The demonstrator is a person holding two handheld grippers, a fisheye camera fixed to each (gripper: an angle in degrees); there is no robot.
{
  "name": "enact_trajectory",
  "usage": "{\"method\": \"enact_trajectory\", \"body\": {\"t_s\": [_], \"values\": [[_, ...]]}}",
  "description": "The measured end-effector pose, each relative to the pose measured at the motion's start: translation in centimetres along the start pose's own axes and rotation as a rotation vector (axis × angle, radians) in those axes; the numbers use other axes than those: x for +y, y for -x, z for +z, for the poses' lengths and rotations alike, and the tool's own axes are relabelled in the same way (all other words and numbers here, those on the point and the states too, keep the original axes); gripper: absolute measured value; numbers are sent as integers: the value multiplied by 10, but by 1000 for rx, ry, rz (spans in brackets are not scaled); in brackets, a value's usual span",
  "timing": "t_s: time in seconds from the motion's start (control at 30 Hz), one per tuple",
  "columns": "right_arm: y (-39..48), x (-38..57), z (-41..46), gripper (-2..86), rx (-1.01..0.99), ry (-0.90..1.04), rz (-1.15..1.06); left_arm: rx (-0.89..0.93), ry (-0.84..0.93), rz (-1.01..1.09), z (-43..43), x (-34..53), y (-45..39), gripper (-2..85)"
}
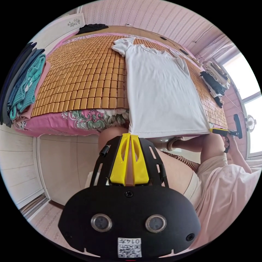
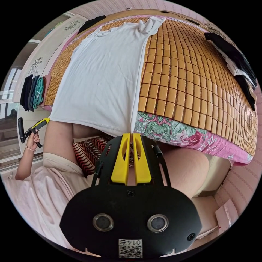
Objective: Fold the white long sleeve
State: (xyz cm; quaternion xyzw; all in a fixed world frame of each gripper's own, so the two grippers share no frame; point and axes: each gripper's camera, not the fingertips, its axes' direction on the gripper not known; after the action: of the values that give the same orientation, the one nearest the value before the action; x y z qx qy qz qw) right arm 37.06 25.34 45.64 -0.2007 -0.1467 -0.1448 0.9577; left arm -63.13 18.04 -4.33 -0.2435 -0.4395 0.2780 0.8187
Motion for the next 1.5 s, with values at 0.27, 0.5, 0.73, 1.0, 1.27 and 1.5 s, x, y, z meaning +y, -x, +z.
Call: {"method": "enact_trajectory", "body": {"t_s": [0.27, 0.5, 0.73, 1.0, 1.27, 1.5], "values": [[-5, 18, -12, 29, 50, -30, -19, 6, -42, -77, -7, -18, -9, -2], [-43, 4, -65, 50, 136, -199, -13, -78, -174, 102, -38, -88, -60, -6], [-66, -139, -93, 74, 177, -353, -116, 100, -247, 412, 44, -271, -191, 3], [-95, -338, -70, 62, 146, -384, -78, 234, -195, 551, 149, -453, -327, 22], [-139, -218, -72, -5, 261, -399, 116, 270, -74, 467, 159, -491, -365, 14], [-159, -65, -69, 32, 133, -155, 258, 217, 38, 539, 159, -522, -418, 17]]}}
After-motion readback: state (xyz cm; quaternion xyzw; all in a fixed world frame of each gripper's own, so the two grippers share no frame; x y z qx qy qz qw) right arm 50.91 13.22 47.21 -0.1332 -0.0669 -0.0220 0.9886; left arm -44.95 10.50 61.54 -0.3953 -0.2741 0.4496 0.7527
